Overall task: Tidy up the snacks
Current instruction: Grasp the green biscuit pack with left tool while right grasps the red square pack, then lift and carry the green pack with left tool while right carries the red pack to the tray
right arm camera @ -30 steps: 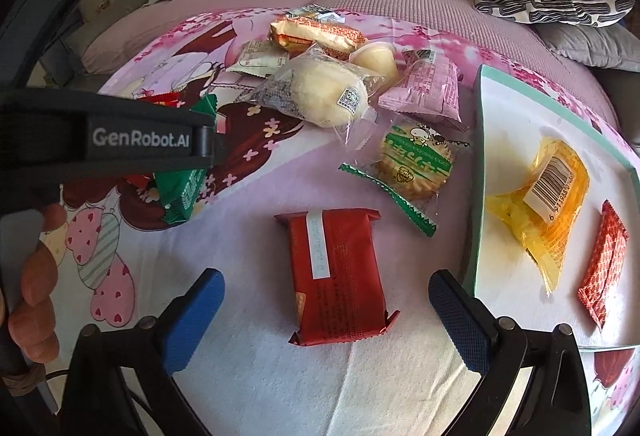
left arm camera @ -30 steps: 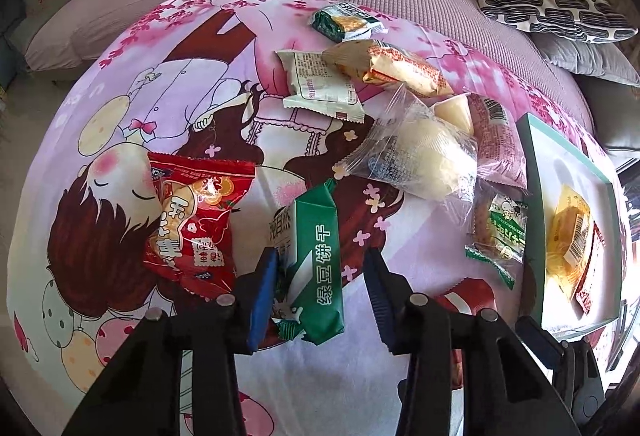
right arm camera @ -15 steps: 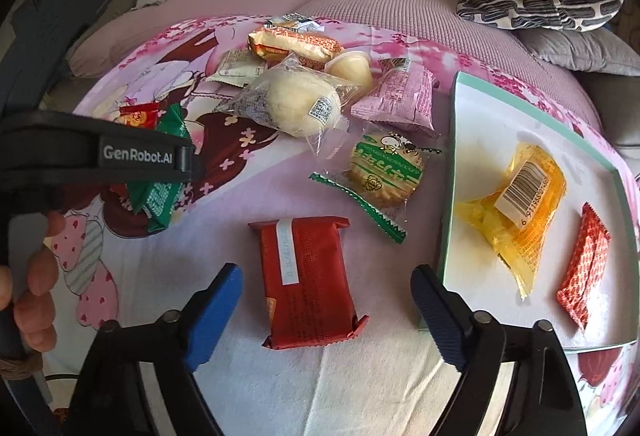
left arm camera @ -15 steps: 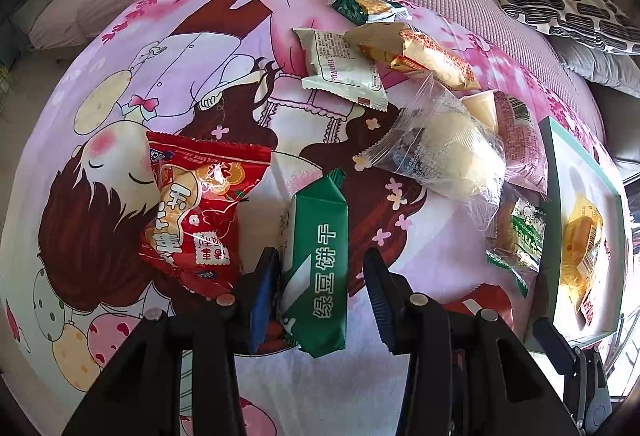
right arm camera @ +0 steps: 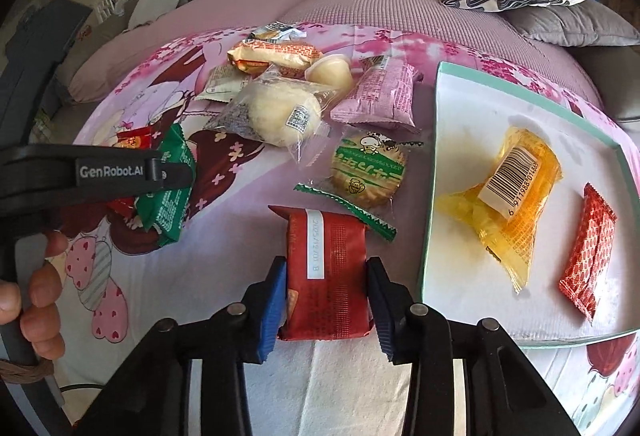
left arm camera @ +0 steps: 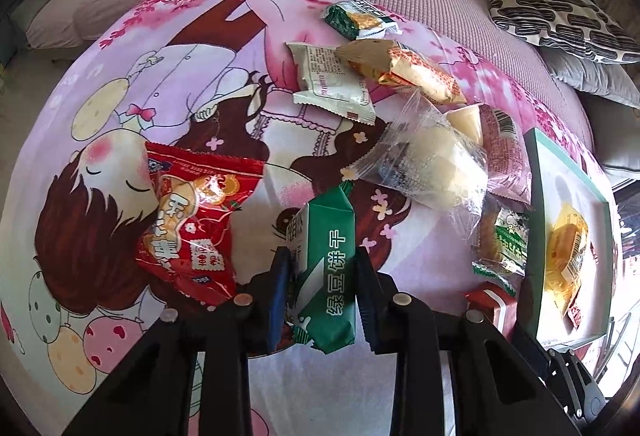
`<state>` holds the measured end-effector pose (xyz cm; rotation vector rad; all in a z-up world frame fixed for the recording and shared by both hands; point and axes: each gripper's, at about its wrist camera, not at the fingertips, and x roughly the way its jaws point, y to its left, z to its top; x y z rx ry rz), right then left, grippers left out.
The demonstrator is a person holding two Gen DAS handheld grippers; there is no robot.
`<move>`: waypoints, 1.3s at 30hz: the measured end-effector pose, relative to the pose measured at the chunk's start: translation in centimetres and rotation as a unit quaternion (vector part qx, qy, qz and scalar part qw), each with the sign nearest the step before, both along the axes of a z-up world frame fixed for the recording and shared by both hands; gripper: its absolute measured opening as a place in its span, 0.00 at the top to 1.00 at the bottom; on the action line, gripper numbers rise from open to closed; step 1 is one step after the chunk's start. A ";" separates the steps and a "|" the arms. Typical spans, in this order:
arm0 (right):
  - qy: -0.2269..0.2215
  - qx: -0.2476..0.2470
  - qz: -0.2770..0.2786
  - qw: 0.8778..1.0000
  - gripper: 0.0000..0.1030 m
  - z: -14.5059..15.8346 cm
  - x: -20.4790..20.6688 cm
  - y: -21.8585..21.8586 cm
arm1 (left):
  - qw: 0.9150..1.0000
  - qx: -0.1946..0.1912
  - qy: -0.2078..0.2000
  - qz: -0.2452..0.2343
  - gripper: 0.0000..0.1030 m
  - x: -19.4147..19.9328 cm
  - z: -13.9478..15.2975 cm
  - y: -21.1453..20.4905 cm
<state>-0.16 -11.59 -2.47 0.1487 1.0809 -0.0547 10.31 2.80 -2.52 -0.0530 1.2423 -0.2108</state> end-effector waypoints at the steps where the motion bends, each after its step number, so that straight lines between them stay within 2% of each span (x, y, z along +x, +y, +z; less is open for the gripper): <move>1: 0.001 0.001 0.000 1.000 0.60 -0.1 0.0 0.0 | 1.000 0.003 0.001 -0.002 0.69 0.0 -0.1 -0.2; 7: 0.010 -0.005 0.007 1.000 0.59 -1.0 0.6 0.5 | 0.999 0.016 0.027 -0.004 0.70 0.8 -2.0 -0.8; 10: 0.022 -0.009 0.007 1.000 0.59 -1.7 1.0 0.6 | 0.999 0.023 0.025 -0.005 0.70 1.0 -2.2 -1.2; 15: 0.026 -0.045 0.020 0.998 0.59 -2.1 1.3 1.6 | 0.999 0.031 0.020 -0.007 0.70 1.2 -2.5 -1.7; 23: 0.029 -0.056 0.020 0.998 0.59 -2.4 1.6 2.0 | 0.999 0.036 0.018 -0.004 0.70 1.4 -2.7 -2.0; 31: 0.031 -0.043 0.017 0.998 0.60 -2.1 1.6 1.6 | 0.999 0.038 0.015 -0.002 0.70 1.3 -2.6 -2.1; 34: 0.030 -0.030 0.016 0.999 0.60 -1.7 1.4 1.3 | 0.999 0.039 0.009 0.001 0.74 1.1 -2.2 -1.8; 39: 0.020 -0.014 0.014 1.000 0.60 -1.1 1.0 1.1 | 1.000 0.025 -0.002 0.009 0.75 0.8 -1.2 -1.2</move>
